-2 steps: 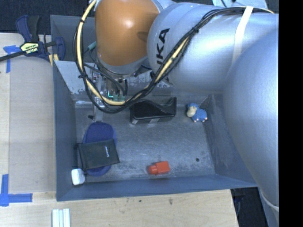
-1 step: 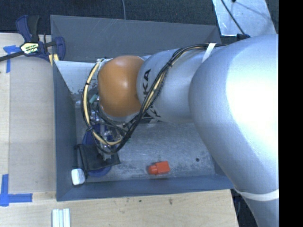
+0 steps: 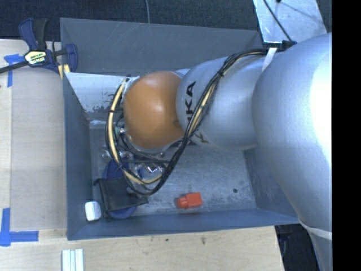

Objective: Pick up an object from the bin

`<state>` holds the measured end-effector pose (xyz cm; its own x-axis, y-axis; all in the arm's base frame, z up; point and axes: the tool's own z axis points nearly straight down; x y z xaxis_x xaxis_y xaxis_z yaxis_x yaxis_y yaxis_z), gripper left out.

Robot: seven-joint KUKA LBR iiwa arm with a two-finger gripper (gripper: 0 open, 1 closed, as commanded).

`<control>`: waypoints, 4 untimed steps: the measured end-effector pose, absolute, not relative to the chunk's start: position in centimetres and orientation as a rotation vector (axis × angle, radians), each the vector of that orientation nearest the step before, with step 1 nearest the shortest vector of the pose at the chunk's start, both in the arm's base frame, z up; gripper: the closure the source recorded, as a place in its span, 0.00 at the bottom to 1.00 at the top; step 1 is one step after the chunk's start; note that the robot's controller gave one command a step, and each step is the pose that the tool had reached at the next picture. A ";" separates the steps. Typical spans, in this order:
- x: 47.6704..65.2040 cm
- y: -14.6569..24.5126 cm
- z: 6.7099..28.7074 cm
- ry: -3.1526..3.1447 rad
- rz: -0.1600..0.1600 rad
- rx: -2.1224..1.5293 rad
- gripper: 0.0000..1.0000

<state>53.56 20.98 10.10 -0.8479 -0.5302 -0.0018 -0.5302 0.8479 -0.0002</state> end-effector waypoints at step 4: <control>50.6 20.4 7.4 2.846 0.003 -1.296 1.00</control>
Offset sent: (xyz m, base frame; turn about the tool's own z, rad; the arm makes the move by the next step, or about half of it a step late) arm 0.0066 0.0344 0.0028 0.0024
